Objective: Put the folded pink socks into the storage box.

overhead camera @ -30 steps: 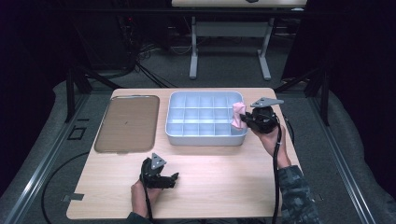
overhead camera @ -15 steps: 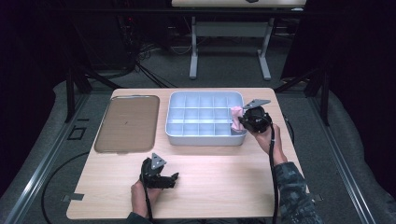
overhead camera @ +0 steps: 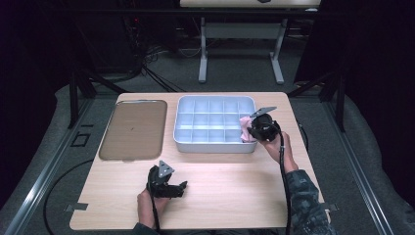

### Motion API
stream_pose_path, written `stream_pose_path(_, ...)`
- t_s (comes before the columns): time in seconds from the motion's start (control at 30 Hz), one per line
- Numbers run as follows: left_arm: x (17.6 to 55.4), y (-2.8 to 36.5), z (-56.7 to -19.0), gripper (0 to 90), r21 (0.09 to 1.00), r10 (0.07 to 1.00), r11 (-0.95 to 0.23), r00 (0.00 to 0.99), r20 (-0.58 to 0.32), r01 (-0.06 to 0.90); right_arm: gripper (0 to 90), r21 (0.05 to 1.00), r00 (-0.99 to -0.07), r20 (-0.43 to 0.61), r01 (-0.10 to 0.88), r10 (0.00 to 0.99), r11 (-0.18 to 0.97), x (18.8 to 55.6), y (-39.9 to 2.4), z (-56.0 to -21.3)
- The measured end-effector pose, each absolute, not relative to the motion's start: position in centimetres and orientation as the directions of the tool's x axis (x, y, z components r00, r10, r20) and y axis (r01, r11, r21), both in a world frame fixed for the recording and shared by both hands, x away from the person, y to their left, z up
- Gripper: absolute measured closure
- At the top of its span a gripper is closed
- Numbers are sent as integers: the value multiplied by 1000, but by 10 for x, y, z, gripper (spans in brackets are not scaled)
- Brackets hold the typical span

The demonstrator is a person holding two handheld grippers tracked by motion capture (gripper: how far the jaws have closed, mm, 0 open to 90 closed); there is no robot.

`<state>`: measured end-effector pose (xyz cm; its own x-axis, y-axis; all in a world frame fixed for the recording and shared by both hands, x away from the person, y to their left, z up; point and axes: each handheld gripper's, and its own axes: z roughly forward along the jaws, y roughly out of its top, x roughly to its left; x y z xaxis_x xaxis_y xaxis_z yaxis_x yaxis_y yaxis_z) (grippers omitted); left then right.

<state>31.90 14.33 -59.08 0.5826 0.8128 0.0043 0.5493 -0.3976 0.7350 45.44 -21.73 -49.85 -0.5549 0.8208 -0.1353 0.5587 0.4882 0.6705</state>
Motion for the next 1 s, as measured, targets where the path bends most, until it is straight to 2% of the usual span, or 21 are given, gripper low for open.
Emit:
stream_pose_path(0.17,319,143,-591,117,735,812,-398,583,5,549,800,652,-554,-129,577,822,491,457,-220,-502)
stream_pose_path(0.6,319,143,-591,119,736,813,-394,582,0,551,802,597,-552,-205,584,808,550,457,-214,-504)
stream_pose_path(1.0,319,143,-591,119,736,809,-398,587,0,548,792,580,-553,-225,586,802,566,456,-211,-504)
